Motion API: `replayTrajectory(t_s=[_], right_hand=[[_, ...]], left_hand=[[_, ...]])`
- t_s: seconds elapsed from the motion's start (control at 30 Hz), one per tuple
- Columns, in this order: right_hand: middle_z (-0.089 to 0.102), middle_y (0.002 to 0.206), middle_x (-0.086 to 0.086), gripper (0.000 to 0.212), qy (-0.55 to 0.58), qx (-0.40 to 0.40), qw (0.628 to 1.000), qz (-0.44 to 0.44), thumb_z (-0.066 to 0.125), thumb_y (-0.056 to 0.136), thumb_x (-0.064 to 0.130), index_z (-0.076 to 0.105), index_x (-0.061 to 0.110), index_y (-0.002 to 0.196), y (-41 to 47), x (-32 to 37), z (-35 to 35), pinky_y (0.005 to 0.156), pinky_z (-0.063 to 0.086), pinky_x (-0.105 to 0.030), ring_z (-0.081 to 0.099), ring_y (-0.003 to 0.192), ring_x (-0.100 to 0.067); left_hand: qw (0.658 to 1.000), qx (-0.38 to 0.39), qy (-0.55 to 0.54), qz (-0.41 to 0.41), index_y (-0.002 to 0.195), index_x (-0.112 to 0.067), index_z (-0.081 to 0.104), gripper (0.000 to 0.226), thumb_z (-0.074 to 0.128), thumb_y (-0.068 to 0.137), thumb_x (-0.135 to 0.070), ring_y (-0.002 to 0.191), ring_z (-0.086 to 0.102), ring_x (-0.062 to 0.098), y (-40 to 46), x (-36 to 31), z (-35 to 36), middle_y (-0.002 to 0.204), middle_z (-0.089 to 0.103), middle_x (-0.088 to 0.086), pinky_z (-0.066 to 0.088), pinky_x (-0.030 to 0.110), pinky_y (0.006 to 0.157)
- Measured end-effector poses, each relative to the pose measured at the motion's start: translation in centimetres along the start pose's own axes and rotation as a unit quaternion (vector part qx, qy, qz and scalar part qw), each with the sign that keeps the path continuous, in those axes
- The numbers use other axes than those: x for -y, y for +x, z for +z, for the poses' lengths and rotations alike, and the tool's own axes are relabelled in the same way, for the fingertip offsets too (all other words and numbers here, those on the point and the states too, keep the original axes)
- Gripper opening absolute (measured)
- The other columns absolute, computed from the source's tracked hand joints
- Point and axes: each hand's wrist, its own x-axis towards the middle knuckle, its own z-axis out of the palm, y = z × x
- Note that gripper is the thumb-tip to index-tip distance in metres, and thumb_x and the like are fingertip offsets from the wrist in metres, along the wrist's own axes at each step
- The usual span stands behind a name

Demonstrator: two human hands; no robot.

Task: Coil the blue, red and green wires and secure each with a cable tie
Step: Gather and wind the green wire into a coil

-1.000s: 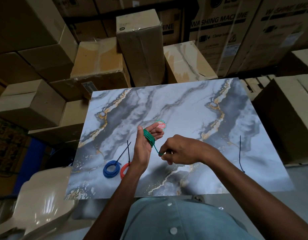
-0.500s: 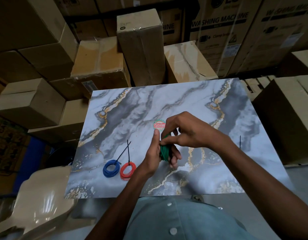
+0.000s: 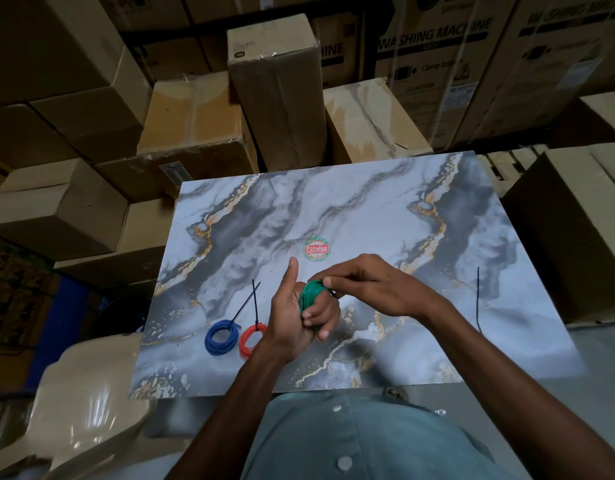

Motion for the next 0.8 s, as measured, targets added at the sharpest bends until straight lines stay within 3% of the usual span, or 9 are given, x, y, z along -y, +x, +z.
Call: replayTrajectory(t_s=[0.1,0.17,0.3,0.37,0.43,0.5,0.57,0.7,0.8], right_hand=[[0.077,0.111,0.016,0.032,-0.040,0.014,0.999,-0.002,0.054,0.108,0.030,0.068,0.023,0.137,-0.6,0.5,0.1,0.096,0.056,-0.035,0.072,0.105,-0.007],[0.072,0.087,0.034,0.032,-0.060,0.002,0.998,-0.009,0.055,0.108,0.026,0.067,0.020,0.137,-0.6,0.5,0.1,0.076,0.050,-0.013,0.068,0.081,0.008],[0.059,0.056,0.024,0.030,-0.091,-0.006,0.996,-0.021,0.059,0.106,0.026,0.070,0.024,0.133,-0.4,0.8,-0.3,0.054,0.031,-0.013,0.039,0.049,-0.006],[0.060,0.056,0.022,0.029,-0.101,-0.005,0.995,-0.024,0.061,0.105,0.026,0.071,0.025,0.132,-0.3,1.1,-0.3,0.054,0.031,-0.015,0.038,0.051,-0.007],[0.073,0.077,0.025,0.029,-0.109,-0.008,0.994,-0.031,0.062,0.104,0.026,0.072,0.027,0.131,-0.1,1.3,0.0,0.061,0.042,-0.019,0.052,0.060,-0.001],[0.079,0.109,0.014,0.030,-0.124,-0.010,0.992,-0.036,0.061,0.104,0.028,0.071,0.029,0.132,0.1,1.4,0.3,0.079,0.056,-0.028,0.069,0.087,0.002],[0.076,0.120,0.007,0.031,-0.150,-0.021,0.987,-0.047,0.059,0.105,0.029,0.070,0.028,0.133,0.4,1.4,0.7,0.090,0.056,-0.030,0.071,0.105,-0.004],[0.079,0.100,0.002,0.025,-0.192,-0.029,0.978,-0.077,0.055,0.106,0.023,0.076,0.022,0.120,0.9,2.2,1.0,0.075,0.049,-0.023,0.069,0.088,-0.014],[0.079,0.089,0.003,0.024,-0.206,-0.019,0.974,-0.095,0.055,0.105,0.017,0.078,0.017,0.109,1.3,2.7,0.7,0.062,0.038,-0.013,0.065,0.079,0.001]], left_hand=[[1.000,-0.007,-0.014,-0.004,0.040,-0.018,0.035,0.080,0.007,0.101,-0.061,0.031,0.039,0.019,-0.1,-0.1,-0.2,0.035,0.018,0.002,0.026,0.026,0.042],[1.000,-0.001,-0.008,-0.010,0.039,-0.019,0.036,0.081,0.007,0.102,-0.060,0.031,0.040,0.019,-0.1,-0.3,-0.3,0.035,0.021,0.001,0.023,0.027,0.041],[0.999,0.017,0.035,-0.015,0.036,-0.014,0.040,0.086,0.008,0.104,-0.056,0.030,0.038,0.019,0.1,-0.8,-0.1,0.031,0.027,0.000,0.030,0.022,0.039],[0.998,0.010,0.063,-0.016,0.035,-0.009,0.042,0.089,0.009,0.104,-0.054,0.030,0.038,0.022,0.0,-1.1,0.0,0.031,0.030,0.003,0.033,0.023,0.039],[0.997,-0.005,0.081,-0.011,0.034,-0.006,0.044,0.090,0.010,0.104,-0.052,0.030,0.040,0.023,-0.1,-1.3,-0.1,0.031,0.034,0.005,0.035,0.023,0.041],[0.995,-0.017,0.093,-0.005,0.034,-0.004,0.046,0.091,0.011,0.103,-0.052,0.032,0.043,0.025,-0.1,-1.4,-0.5,0.030,0.036,0.007,0.037,0.025,0.044],[0.994,-0.041,0.106,0.005,0.033,-0.004,0.047,0.092,0.013,0.104,-0.050,0.033,0.046,0.027,0.1,-1.2,-1.0,0.030,0.037,0.009,0.036,0.029,0.046],[0.990,-0.096,0.093,0.040,0.029,-0.007,0.045,0.089,0.019,0.105,-0.046,0.027,0.043,0.026,0.7,-0.6,-1.2,0.027,0.034,0.007,0.037,0.022,0.041],[0.986,-0.126,0.095,0.059,0.028,-0.009,0.043,0.087,0.023,0.105,-0.044,0.025,0.040,0.024,1.0,-0.4,-1.2,0.026,0.031,0.006,0.035,0.017,0.039]])
